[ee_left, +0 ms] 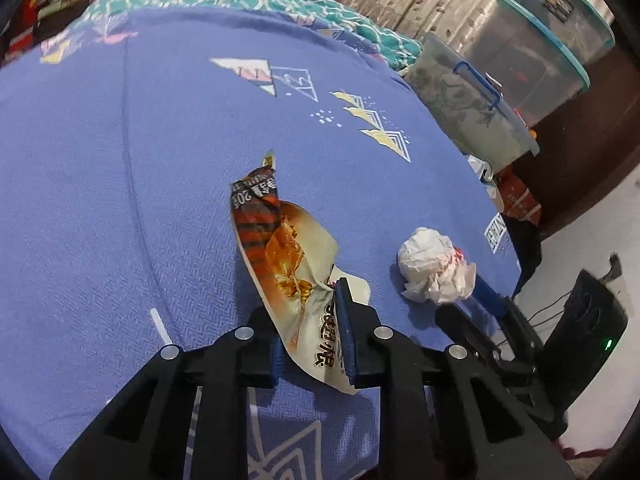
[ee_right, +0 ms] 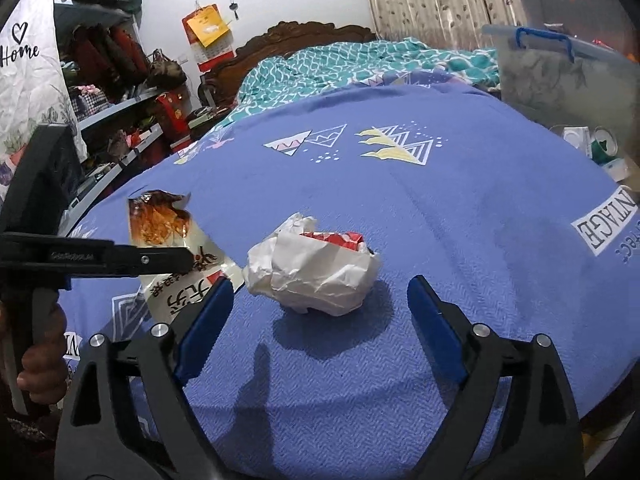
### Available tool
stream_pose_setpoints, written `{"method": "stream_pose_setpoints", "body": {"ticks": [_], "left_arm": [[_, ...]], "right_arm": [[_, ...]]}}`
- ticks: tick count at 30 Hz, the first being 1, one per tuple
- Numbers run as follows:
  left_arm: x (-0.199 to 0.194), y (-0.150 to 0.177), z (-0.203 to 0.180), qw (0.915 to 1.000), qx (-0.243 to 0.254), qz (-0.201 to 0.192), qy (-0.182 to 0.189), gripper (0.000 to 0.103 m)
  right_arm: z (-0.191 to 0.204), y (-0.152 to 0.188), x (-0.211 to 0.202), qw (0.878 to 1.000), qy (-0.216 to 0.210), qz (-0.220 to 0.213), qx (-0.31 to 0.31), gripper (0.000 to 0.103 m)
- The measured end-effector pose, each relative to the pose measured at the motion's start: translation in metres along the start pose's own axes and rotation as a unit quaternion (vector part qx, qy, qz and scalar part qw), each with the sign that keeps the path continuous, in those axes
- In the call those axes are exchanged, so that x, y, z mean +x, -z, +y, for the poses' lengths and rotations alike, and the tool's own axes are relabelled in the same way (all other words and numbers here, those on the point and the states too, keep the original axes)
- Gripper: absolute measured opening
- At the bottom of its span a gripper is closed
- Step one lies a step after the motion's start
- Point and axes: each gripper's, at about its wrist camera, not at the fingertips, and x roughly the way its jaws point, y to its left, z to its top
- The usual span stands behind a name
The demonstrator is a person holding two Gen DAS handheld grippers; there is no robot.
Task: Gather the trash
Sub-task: 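Carry the snack wrapper and tissue to the beige bin and release both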
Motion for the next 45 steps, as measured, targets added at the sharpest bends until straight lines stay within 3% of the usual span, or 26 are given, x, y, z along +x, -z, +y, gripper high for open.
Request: {"method": "stream_pose_setpoints", "body": {"ticks": [5,6,7,8,10,15,22,33,45], "left_arm": [[-0.002,0.004,-0.013,0.9994,0.032,0.000,-0.011,0.021],[-0.002,0.005,-0.018,0.9989,0.042,0.000,-0.020,0.021],[-0.002,0.005,-0.020,0.9984,0.049,-0.001,-0.027,0.021],[-0.002,0.006,-0.025,0.9975,0.059,-0.003,-0.037,0.021],[-0.004,0.007,-0.032,0.9954,0.075,-0.011,-0.059,0.021],[-0.009,0.001,-0.045,0.9810,0.116,-0.037,-0.151,0.020],[-0.002,-0.019,-0.060,0.9679,0.152,-0.053,-0.193,0.021],[0.043,-0.055,-0.119,0.9575,0.215,-0.038,-0.189,0.021],[0.119,-0.091,-0.234,0.9409,0.308,-0.009,-0.141,0.021]], "right_arm": [[-0.004,-0.002,0.003,1.000,0.003,0.000,0.007,0.089],[-0.004,-0.003,0.004,1.000,0.001,0.001,0.005,0.085],[-0.002,-0.003,0.006,1.000,-0.001,0.004,0.000,0.068],[0.001,-0.002,0.007,1.000,-0.004,0.008,-0.007,0.060],[0.007,-0.001,0.006,1.000,0.004,0.006,-0.025,0.056],[0.006,-0.002,-0.005,0.999,0.014,-0.025,-0.028,0.055],[-0.030,-0.011,-0.016,0.998,0.041,-0.049,0.019,0.055],[-0.098,-0.022,-0.026,0.992,0.073,-0.068,0.077,0.055],[-0.201,-0.038,-0.056,0.976,0.120,-0.106,0.147,0.055]]}}
